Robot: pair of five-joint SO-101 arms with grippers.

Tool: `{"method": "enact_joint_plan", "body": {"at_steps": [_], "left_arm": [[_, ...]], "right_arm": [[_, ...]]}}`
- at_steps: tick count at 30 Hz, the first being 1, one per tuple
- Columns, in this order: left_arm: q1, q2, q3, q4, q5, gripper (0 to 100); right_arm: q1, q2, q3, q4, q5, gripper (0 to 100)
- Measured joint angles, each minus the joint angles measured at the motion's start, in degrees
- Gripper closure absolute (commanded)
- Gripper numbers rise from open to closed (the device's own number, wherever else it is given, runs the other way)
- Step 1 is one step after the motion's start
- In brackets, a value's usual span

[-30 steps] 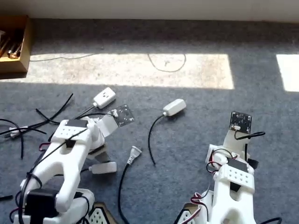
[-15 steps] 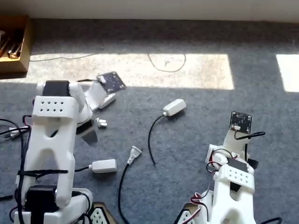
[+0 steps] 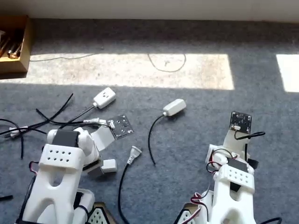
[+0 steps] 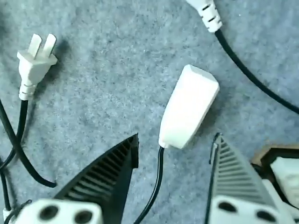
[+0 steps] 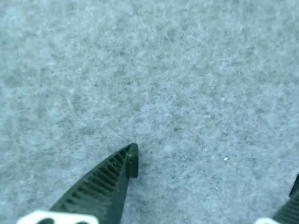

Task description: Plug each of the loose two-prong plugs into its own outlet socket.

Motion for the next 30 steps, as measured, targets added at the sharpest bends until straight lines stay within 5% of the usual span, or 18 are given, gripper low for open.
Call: {"method": "enact_joint_plan", "body": {"at_steps": [7, 18, 23, 30], "left_arm": [[-0.1, 0.0, 4.6, -9.9, 0.2, 74], [-3.6, 2.0, 0.9, -12.5, 0.2, 74], [-6.9, 12.6, -8.0, -13.1, 2.0, 74], [-9.3, 32.1, -29.1, -13.1, 15.4, 74]], "right_arm": [[0.0, 0.0, 0.0, 0.0, 0.0, 52.4], [0.0, 0.0, 0.0, 0.0, 0.0, 52.4], [0.0, 0.0, 0.0, 0.0, 0.0, 52.4], [0.0, 0.0, 0.0, 0.0, 0.0, 52.4]]}}
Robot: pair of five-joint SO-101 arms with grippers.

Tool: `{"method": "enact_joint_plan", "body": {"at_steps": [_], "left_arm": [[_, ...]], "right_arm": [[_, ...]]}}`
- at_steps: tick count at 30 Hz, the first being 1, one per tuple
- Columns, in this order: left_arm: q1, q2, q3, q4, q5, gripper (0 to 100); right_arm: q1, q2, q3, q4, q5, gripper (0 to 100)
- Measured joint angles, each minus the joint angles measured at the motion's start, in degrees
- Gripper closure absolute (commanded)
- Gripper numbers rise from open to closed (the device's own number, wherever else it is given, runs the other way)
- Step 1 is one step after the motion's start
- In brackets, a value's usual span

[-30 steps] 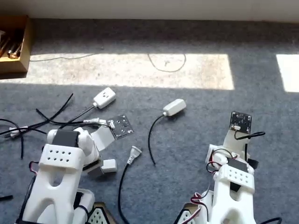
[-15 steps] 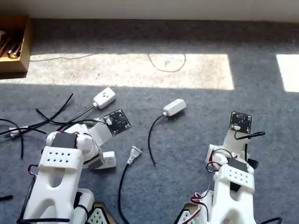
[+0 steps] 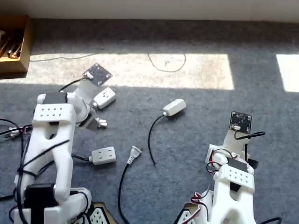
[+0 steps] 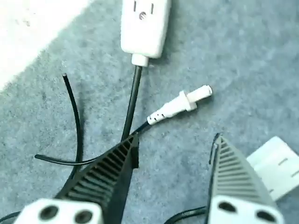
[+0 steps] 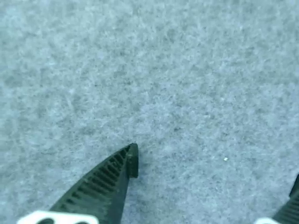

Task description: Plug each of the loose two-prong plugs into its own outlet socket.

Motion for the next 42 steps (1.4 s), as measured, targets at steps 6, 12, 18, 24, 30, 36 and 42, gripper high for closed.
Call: {"method": "enact_joint_plan", "body": {"at_steps": [6, 12, 18, 24, 30, 36, 42], "left_arm": [[0.0, 17.3, -14.2, 0.3, 3.1, 74], [-1.6, 25.1, -25.1, 5.4, -12.4, 74], [-3.7, 25.5, -32.3, 15.3, -35.0, 74], [-3.7, 25.5, -31.5, 25.9, -42.3, 74], [-1.9, 25.5, -24.8, 20.1, -42.3, 74], [2.5, 25.6, -17.1, 6.6, -42.3, 74], [4.7, 25.6, -15.2, 1.8, -42.3, 74]], "right_arm": [[0.0, 0.0, 0.0, 0.0, 0.0, 52.4], [0.0, 0.0, 0.0, 0.0, 0.0, 52.4], [0.0, 0.0, 0.0, 0.0, 0.0, 52.4], [-0.9, 0.0, 0.0, 0.0, 0.0, 52.4], [-3.0, 0.0, 0.9, 0.0, 1.9, 52.4], [-3.1, 0.0, 0.9, 0.0, 1.9, 52.4], [-3.1, 0.0, 0.9, 0.0, 1.9, 52.4]]}}
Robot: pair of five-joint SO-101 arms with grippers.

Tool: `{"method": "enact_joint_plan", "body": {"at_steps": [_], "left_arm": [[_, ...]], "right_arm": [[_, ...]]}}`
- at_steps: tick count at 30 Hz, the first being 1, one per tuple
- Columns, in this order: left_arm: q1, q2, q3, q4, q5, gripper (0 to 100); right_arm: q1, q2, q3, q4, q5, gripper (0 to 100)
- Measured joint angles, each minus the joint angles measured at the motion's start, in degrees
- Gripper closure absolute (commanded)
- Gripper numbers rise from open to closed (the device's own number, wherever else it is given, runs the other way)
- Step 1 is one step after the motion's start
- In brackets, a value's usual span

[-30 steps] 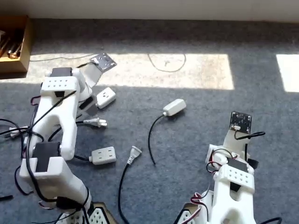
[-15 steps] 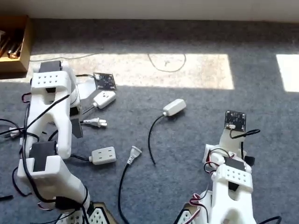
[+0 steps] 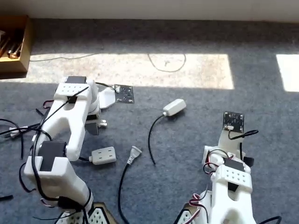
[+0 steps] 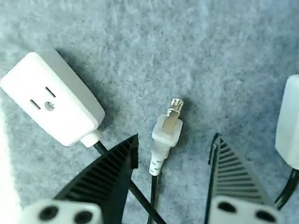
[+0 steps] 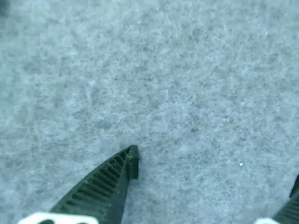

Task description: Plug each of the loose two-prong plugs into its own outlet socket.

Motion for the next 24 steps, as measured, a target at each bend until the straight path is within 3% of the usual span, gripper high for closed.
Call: {"method": "enact_joint_plan", "body": {"at_steps": [3, 5, 9, 11, 13, 18, 24], "left_arm": [[1.2, 0.0, 0.0, 0.0, 1.4, 74], [2.8, 0.0, -1.1, 0.0, 6.3, 74], [2.3, -2.7, -8.1, 1.1, 29.3, 74], [-0.3, -4.9, -11.3, 4.8, 42.5, 74], [-3.9, -6.6, -12.3, 10.0, 51.3, 74], [-10.1, -7.7, -9.4, 15.3, 53.8, 74], [-16.3, -7.7, -3.0, 11.2, 53.1, 74]], "right_arm": [[0.0, 0.0, 0.0, 0.0, 0.0, 52.4], [0.0, 0.0, 0.0, 0.0, 0.0, 52.4], [-4.5, 0.0, -0.4, 2.5, 0.0, 52.4], [-10.2, 0.0, -3.1, 8.5, 0.0, 52.4], [-16.8, 0.0, -7.8, 17.1, 0.0, 52.4], [-32.7, 0.0, -23.1, 36.1, -1.7, 52.4], [-49.1, 0.0, -26.5, 35.6, -6.3, 55.8]]}}
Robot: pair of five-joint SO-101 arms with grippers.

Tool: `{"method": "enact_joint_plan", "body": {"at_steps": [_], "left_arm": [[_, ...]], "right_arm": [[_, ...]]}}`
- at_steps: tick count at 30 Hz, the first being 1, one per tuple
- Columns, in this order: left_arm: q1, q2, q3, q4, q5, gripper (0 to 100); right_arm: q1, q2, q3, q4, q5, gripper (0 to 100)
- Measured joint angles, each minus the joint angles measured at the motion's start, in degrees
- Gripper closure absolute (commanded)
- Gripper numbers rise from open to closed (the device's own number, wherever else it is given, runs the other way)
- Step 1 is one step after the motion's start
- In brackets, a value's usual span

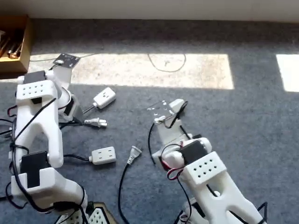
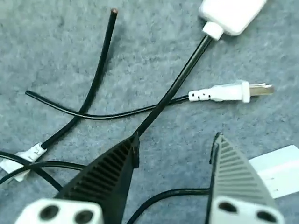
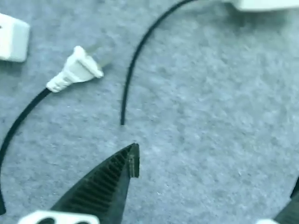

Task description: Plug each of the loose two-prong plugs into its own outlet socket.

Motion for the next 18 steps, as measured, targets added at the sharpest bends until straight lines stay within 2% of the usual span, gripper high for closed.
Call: {"method": "enact_joint_plan", "body": {"at_steps": [3, 8, 14, 18], "left_arm": [[-3.2, 0.0, 2.9, -5.5, 2.2, 74], [-6.5, 0.0, 6.2, -11.5, 3.4, 74], [-6.5, 0.0, 6.2, -12.4, 3.3, 74], [-6.5, 0.0, 6.2, -12.4, 3.3, 74]], "right_arm": [[-7.6, 0.0, 0.0, -3.7, -7.0, 62.4], [-15.1, 0.0, 3.0, -13.5, -24.3, 63.5], [-23.6, 0.0, 13.9, -30.6, -30.4, 63.7], [-25.0, 0.0, 21.4, -42.7, -37.0, 63.7]]}}
